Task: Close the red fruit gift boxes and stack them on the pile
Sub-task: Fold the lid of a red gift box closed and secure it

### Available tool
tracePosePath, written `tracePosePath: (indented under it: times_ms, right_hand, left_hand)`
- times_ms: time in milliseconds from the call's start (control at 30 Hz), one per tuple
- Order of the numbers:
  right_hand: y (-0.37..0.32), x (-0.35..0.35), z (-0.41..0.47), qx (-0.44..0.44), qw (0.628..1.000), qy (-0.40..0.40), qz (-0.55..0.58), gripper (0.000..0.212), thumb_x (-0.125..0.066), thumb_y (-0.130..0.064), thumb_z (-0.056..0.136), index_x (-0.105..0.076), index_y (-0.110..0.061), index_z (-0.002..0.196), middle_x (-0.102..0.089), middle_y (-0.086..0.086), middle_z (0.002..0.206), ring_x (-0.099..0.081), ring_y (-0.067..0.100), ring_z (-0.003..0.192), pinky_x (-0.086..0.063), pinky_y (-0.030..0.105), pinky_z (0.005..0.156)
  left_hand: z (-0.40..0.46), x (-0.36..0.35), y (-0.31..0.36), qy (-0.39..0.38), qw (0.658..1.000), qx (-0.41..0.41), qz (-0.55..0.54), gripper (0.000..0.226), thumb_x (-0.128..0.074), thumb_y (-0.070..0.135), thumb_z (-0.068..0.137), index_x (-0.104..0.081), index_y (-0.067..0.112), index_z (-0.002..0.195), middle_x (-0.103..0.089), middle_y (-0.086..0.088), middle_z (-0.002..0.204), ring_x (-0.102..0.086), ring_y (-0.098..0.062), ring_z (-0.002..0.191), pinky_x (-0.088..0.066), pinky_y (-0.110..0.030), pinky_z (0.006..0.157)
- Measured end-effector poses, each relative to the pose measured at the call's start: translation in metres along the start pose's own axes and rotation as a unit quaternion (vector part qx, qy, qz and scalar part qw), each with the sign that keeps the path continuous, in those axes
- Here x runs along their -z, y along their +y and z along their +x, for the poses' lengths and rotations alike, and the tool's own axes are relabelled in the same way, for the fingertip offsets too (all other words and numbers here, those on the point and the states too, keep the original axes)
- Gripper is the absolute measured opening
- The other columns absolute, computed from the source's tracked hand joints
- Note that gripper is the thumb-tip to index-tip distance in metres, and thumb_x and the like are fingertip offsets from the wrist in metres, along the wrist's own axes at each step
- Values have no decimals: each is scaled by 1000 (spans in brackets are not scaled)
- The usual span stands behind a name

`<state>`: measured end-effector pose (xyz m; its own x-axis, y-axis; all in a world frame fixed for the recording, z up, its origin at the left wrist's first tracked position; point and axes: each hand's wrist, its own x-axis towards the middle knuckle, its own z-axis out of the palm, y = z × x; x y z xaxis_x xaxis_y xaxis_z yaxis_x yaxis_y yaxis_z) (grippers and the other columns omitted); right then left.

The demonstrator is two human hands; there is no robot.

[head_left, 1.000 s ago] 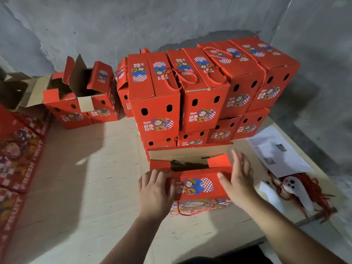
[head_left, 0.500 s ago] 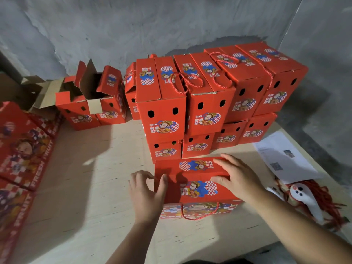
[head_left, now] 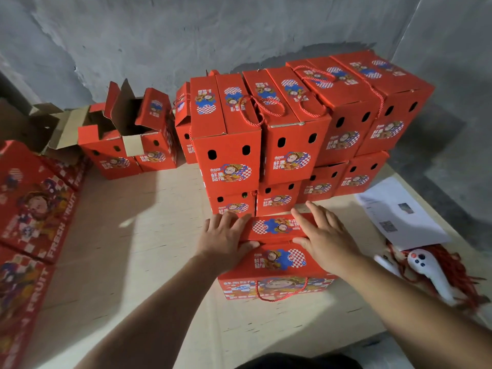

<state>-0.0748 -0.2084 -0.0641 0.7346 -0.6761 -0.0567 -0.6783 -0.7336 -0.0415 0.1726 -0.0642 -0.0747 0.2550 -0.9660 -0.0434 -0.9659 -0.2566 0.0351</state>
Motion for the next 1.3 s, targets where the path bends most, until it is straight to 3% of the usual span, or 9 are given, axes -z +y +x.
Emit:
tracePosePath:
  times_ms: [133, 300, 400, 533, 833, 1000, 1133, 1200, 1300]
  right_hand:
    - [-1, 1, 3, -15, 997, -74, 15, 76, -25, -70, 101, 22, -48, 157, 26, 4, 170, 9, 34, 159, -1, 48, 127]
    - [1, 13, 9, -20, 989, -145, 16, 83, -21, -77, 97, 39, -50, 147, 40, 6, 164, 22, 34, 156, 10, 49, 125]
    - [-12, 3, -6, -38, 993, -103, 29, 83, -12, -74, 98, 47, -40, 143, 43, 7, 162, 31, 30, 154, 17, 47, 124]
    - [-31, -16, -35, -28, 998, -30, 39, 86, 0, -74, 91, 39, -26, 151, 36, 5, 165, 37, 21, 151, 25, 39, 121]
    - [-46, -19, -54, -39, 996, 11, 78, 89, -6, -77, 96, 21, -23, 161, 31, -6, 167, 29, 11, 154, 11, 35, 127]
    - [-9, 8, -27, 50, 998, 26, 36, 60, -40, -41, 108, -29, -21, 163, -23, 0, 170, -28, 21, 156, -15, 38, 129]
    - [28, 31, -1, 4, 996, -85, 32, 77, -50, -53, 103, -13, -30, 166, -2, -1, 174, -43, 27, 146, -45, 43, 113]
    - [27, 22, -2, -2, 996, -83, -14, 79, -41, -60, 103, -4, -29, 166, 0, -4, 175, -63, 21, 123, -58, 37, 86]
    - [23, 9, -8, -11, 995, -42, -92, 79, -32, -64, 103, 0, -28, 166, -7, -5, 173, -71, 19, 91, -52, 32, 60]
  left_hand:
    - [1, 4, 7, -22, 1000, 8, -20, 110, -4, 101, 74, -13, 38, 164, -39, -1, 155, -37, -28, 143, -27, -47, 123]
    - [5, 7, 7, -53, 999, -3, 5, 97, -17, 92, 84, -6, 38, 164, -36, -2, 158, -37, -30, 143, -29, -48, 121]
    - [10, 10, 2, -44, 999, -15, 9, 92, -20, 93, 84, -17, 43, 161, -49, 2, 151, -50, -29, 135, -42, -47, 111]
    - [7, 10, -1, 11, 998, -32, 46, 101, -7, 98, 74, -32, 44, 155, -63, 5, 133, -64, -27, 118, -54, -42, 95]
    - [4, -4, 3, -16, 998, 46, -37, 111, -11, 109, 65, -22, 43, 155, -46, 0, 149, -46, -30, 136, -40, -50, 112]
    - [8, -1, -1, -14, 999, 10, -27, 105, -10, 106, 69, -24, 43, 152, -51, 3, 149, -54, -32, 129, -44, -50, 109]
    - [11, -1, -3, 7, 1000, -7, 3, 107, -4, 104, 70, -32, 40, 151, -56, 3, 145, -60, -32, 122, -47, -48, 104]
    - [11, -3, -1, 21, 1000, 5, 9, 107, -3, 104, 71, -35, 39, 149, -58, 3, 142, -61, -32, 120, -49, -47, 101]
    - [7, -10, 4, 31, 999, 33, -1, 103, -7, 105, 72, -39, 39, 145, -59, 2, 135, -59, -31, 117, -47, -47, 99]
